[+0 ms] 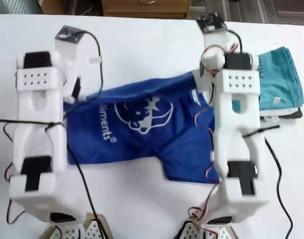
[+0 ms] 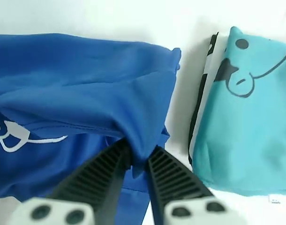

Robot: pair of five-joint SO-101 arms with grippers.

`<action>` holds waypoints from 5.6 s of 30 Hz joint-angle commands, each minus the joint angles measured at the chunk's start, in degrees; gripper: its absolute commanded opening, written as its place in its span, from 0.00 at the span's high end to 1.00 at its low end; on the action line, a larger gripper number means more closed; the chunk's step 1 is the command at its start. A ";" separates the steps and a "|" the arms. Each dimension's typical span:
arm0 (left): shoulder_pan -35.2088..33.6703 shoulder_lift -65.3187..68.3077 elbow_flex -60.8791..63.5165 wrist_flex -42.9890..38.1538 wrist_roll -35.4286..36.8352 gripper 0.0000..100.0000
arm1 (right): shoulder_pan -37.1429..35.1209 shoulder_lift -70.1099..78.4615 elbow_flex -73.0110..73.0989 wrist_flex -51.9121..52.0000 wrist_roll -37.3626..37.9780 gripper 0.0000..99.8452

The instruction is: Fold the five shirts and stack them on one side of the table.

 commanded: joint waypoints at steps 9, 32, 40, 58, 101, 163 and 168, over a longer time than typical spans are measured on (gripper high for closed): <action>-0.70 -15.74 15.08 -2.90 0.00 0.97 | 0.48 -23.96 31.12 -10.77 0.70 0.98; -0.62 -17.49 17.98 -4.31 0.44 0.97 | 0.57 -33.10 43.16 -10.51 2.64 0.98; 1.93 -17.58 24.57 -1.05 -5.45 0.97 | 3.38 -38.46 52.04 -12.44 4.57 0.98; 2.20 -17.58 37.85 -10.02 -5.54 0.97 | 8.66 -43.38 60.84 -12.09 10.02 0.98; 6.15 -24.70 50.68 -16.00 -5.54 0.97 | 8.57 -52.44 66.29 -4.70 10.11 0.98; 7.12 -1.32 24.31 -22.59 6.15 0.97 | -4.09 6.90 10.64 -6.02 4.22 0.98; 7.03 1.14 23.96 -25.67 6.42 0.97 | -4.09 11.03 9.14 -6.29 4.40 0.98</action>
